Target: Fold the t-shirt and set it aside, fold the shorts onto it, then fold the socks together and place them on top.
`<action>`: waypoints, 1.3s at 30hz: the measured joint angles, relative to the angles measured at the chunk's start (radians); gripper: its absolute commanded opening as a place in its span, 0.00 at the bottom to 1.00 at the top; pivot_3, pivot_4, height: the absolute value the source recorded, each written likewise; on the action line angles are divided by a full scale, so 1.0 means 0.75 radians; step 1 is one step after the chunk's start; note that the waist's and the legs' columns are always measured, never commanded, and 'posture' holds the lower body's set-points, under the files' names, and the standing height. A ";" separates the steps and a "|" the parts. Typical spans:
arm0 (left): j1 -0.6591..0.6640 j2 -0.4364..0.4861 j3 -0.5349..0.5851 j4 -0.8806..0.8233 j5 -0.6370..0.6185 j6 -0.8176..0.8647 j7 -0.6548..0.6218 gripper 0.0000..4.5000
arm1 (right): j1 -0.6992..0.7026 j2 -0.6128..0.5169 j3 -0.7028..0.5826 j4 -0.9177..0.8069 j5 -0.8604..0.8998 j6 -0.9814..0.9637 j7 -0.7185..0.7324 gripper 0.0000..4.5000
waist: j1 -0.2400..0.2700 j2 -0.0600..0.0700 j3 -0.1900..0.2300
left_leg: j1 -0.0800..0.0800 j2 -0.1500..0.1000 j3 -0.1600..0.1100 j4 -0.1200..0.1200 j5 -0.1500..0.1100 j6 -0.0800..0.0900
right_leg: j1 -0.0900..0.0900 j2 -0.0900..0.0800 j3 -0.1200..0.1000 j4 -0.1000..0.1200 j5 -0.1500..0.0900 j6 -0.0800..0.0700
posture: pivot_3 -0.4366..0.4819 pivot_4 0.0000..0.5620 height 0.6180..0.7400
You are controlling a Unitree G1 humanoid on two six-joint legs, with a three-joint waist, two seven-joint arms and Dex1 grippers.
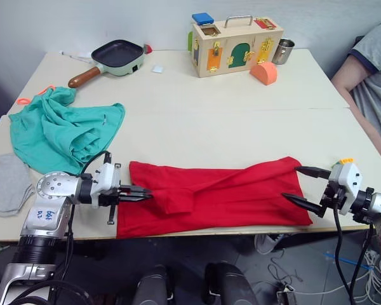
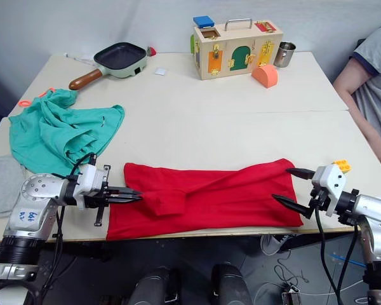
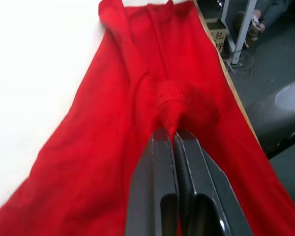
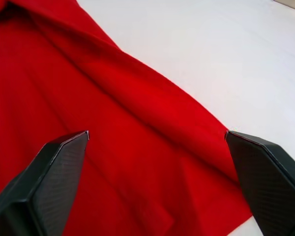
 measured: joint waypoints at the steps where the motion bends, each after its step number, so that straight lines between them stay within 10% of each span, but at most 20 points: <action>1: 0.012 0.012 0.000 0.003 -0.002 0.000 -0.002 0.01 | -0.003 -0.009 0.000 0.021 -0.002 -0.006 0.011 1.00 | -0.001 0.000 0.000 | 0.000 0.000 0.000 -0.001 0.000 0.000 | 0.000 0.000 0.000 0.000 0.000 0.000 | 0.48 0.27 1.00; 11: 0.039 0.069 0.004 -0.025 -0.060 0.069 -0.017 0.01 | -0.116 -0.082 0.000 0.219 -0.030 -0.084 0.102 1.00 | -0.003 0.000 0.000 | 0.001 0.000 0.000 -0.002 0.000 0.000 | 0.001 0.000 0.000 -0.001 0.000 0.000 | 0.48 0.27 1.00; 26: 0.082 0.230 0.108 -0.232 -0.318 0.525 -0.007 0.96 | -0.722 -0.214 0.326 0.595 -0.234 0.319 0.276 1.00 | -0.038 0.004 0.002 | 0.006 0.001 0.002 -0.009 0.000 -0.003 | 0.002 -0.001 0.000 -0.003 -0.002 -0.004 | 0.48 0.27 1.00; 35: 0.025 0.101 0.128 -0.357 -0.433 0.678 0.196 0.96 | -1.030 -0.052 0.462 1.026 -0.421 0.375 0.237 1.00 | -0.035 0.004 0.002 | 0.007 0.000 0.003 -0.013 0.001 -0.004 | 0.003 0.000 0.000 -0.006 -0.002 -0.003 | 0.48 0.27 1.00; 39: 0.042 0.082 0.128 -0.370 -0.432 0.677 0.228 0.97 | -1.073 -0.028 0.472 1.100 -0.466 0.374 0.243 0.81 | -0.035 0.004 0.002 | 0.007 0.000 0.003 -0.015 0.001 -0.005 | 0.003 0.000 0.000 -0.007 -0.002 -0.003 | 0.48 0.27 1.00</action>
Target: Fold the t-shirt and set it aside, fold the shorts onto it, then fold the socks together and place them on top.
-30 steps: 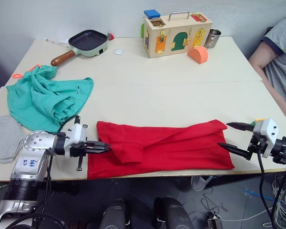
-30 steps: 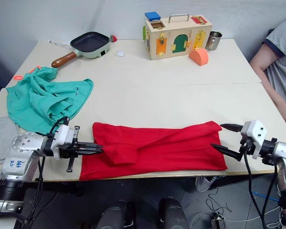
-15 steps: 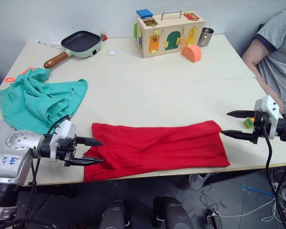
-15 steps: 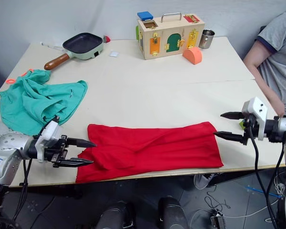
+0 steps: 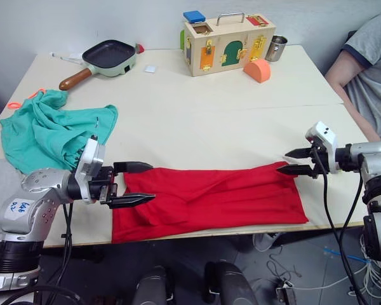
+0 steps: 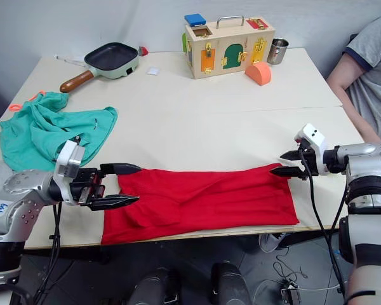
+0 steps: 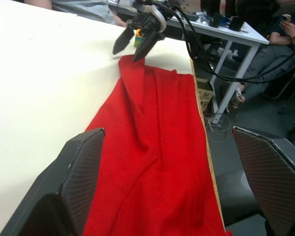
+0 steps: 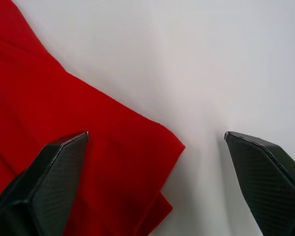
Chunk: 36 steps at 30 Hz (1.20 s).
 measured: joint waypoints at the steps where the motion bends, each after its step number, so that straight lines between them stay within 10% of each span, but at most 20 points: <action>1: 0.012 -0.002 -0.001 -0.004 0.000 0.000 0.006 0.97 | -0.005 0.004 0.002 0.008 -0.010 -0.002 0.004 0.72 | 0.000 0.000 0.000 | 0.000 0.000 0.000 0.000 0.000 0.000 | 0.000 0.000 0.000 0.000 0.000 0.000 | 0.48 0.27 1.00; 10: 0.027 -0.003 -0.004 -0.033 0.021 -0.025 0.020 0.97 | -0.022 0.010 -0.008 0.043 -0.037 -0.028 0.050 0.01 | 0.000 0.000 0.000 | 0.001 0.000 0.000 -0.001 0.000 0.000 | 0.001 0.000 0.000 -0.001 0.000 0.000 | 0.48 0.27 1.00; 36: 0.033 -0.051 -0.116 0.069 0.116 -0.129 -0.013 0.97 | 0.728 -0.137 -0.338 -0.742 0.314 -0.235 0.157 0.01 | 0.005 0.000 0.000 | 0.009 0.000 -0.001 -0.005 0.000 0.000 | 0.009 0.001 -0.001 -0.006 0.000 0.001 | 0.48 0.27 1.00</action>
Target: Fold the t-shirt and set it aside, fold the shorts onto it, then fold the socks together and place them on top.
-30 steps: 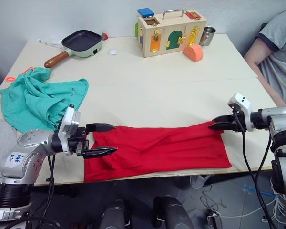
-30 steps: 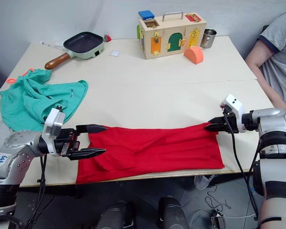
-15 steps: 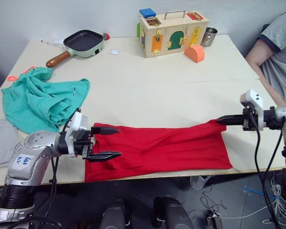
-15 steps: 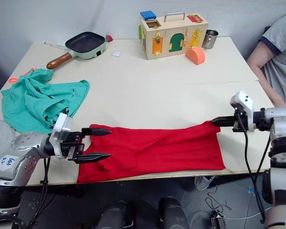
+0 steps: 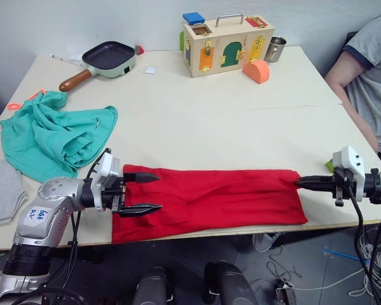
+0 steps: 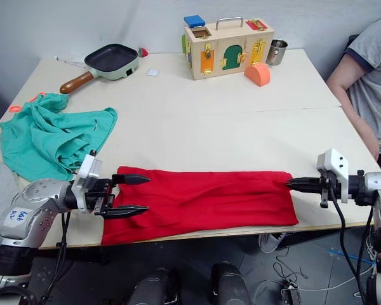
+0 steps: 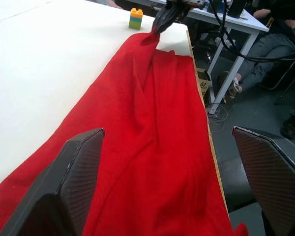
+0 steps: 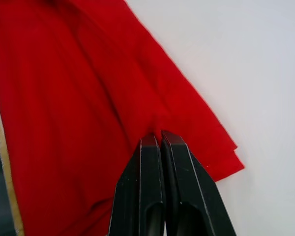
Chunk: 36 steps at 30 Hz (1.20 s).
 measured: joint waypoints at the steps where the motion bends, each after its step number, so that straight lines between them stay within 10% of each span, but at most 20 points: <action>1: 0.000 0.000 0.000 0.000 0.002 0.000 -0.001 0.97 | 0.010 0.000 -0.001 0.000 0.002 -0.021 -0.009 0.01 | 0.000 0.000 0.000 | 0.000 0.000 0.000 0.000 0.000 0.000 | 0.000 0.000 0.000 0.000 0.000 0.000 | 0.48 0.27 1.00; 11: 0.000 0.001 0.000 0.007 0.012 -0.003 -0.013 0.97 | 0.064 0.016 -0.015 0.042 0.050 -0.153 -0.045 0.01 | 0.000 0.000 0.000 | 0.001 0.000 0.000 0.000 0.000 0.000 | 0.001 0.000 0.000 0.000 0.000 0.000 | 0.48 0.27 1.00; 19: 0.021 0.027 0.044 0.014 0.003 0.022 0.000 0.97 | 0.232 -0.117 -0.056 -0.147 0.163 0.086 0.019 0.59 | 0.003 0.002 0.001 | 0.001 0.000 -0.001 0.000 0.000 0.001 | 0.001 -0.001 0.000 -0.001 0.000 0.000 | 0.48 0.27 1.00; 21: 0.016 0.022 0.076 0.015 -0.014 0.046 0.035 0.97 | 0.227 -0.157 -0.105 -0.247 0.246 0.233 0.014 0.59 | -0.002 0.002 0.001 | 0.001 0.001 -0.002 0.000 0.000 0.001 | 0.002 -0.001 0.000 -0.001 0.000 0.000 | 0.48 0.27 1.00; 24: -0.046 -0.030 0.097 0.053 0.002 0.048 0.129 0.97 | 0.133 -0.147 -0.139 -0.399 0.371 0.428 -0.045 0.45 | -0.005 0.002 0.001 | 0.003 0.002 -0.002 -0.001 0.000 0.000 | 0.003 0.000 0.000 0.000 0.000 0.000 | 0.48 0.27 1.00; 29: -0.135 -0.092 0.029 0.122 0.123 0.025 0.253 0.69 | 0.057 -0.019 -0.018 -0.555 0.333 0.475 -0.183 0.03 | 0.007 0.001 0.000 | 0.001 0.001 -0.004 -0.002 -0.001 -0.001 | 0.002 0.000 -0.002 -0.002 0.000 0.000 | 0.48 0.27 1.00; 36: -0.196 -0.177 -0.143 0.155 0.236 -0.013 0.277 0.20 | -0.108 0.270 0.271 -0.502 0.050 0.274 -0.417 0.00 | 0.003 0.001 0.000 | -0.002 -0.001 -0.001 -0.002 -0.001 0.000 | -0.001 0.000 -0.001 -0.002 0.001 0.002 | 0.48 0.27 1.00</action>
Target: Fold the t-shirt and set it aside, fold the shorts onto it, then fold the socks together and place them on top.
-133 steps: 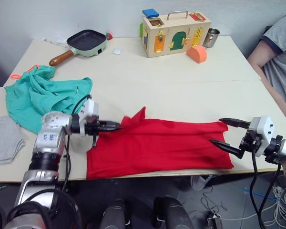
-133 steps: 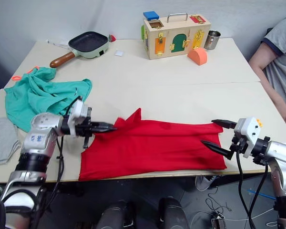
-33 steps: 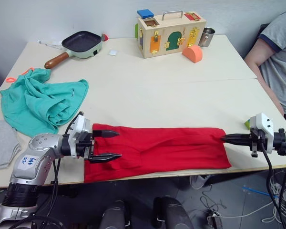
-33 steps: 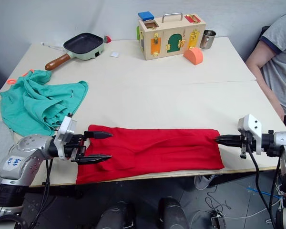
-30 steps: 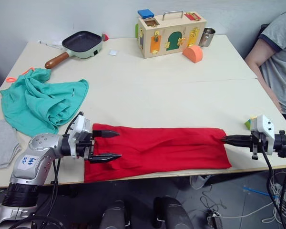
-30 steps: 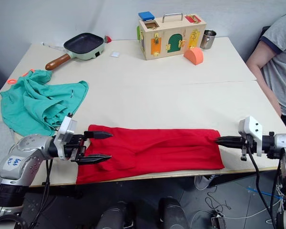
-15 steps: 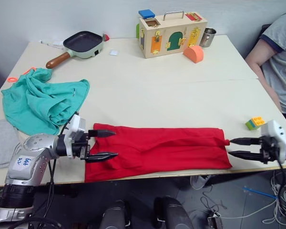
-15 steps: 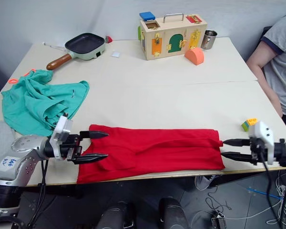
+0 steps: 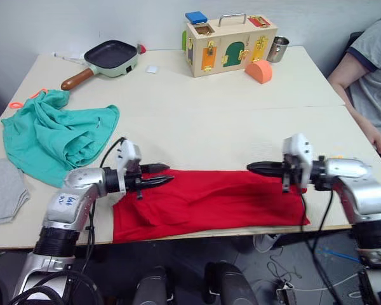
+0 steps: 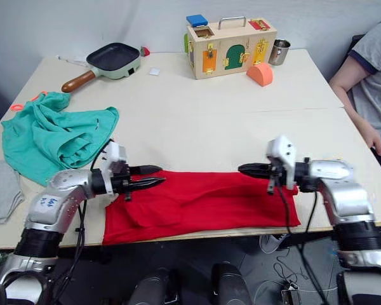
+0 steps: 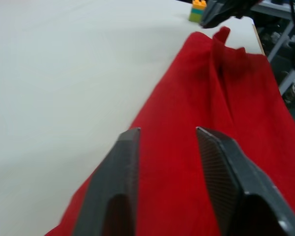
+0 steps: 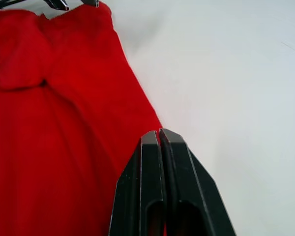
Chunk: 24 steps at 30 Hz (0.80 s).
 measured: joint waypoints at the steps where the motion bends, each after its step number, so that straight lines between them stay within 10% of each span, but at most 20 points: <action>1: 0.008 0.000 -0.009 0.000 0.011 -0.004 -0.001 0.14 | 0.000 0.009 0.025 0.020 -0.032 -0.032 -0.002 0.00 | 0.001 0.000 0.000 | 0.000 0.000 0.000 0.000 0.000 0.000 | 0.000 0.000 0.000 0.000 0.000 0.000 | 0.48 0.27 1.00; 3: 0.031 0.001 -0.019 -0.002 0.029 -0.004 0.006 0.00 | 0.004 0.014 0.056 0.042 -0.063 -0.059 0.004 0.00 | 0.001 0.000 0.000 | 0.000 0.000 0.000 0.000 0.000 0.000 | 0.000 0.000 0.000 -0.001 0.000 0.000 | 0.48 0.27 1.00; 24: 0.315 0.130 0.130 -0.106 0.019 -0.050 0.004 0.00 | 0.402 -0.250 -0.129 -0.271 0.093 0.171 0.113 0.00 | -0.003 0.000 0.000 | 0.002 0.001 -0.003 -0.001 -0.002 0.002 | 0.003 -0.003 -0.002 -0.003 0.000 0.000 | 0.48 0.27 1.00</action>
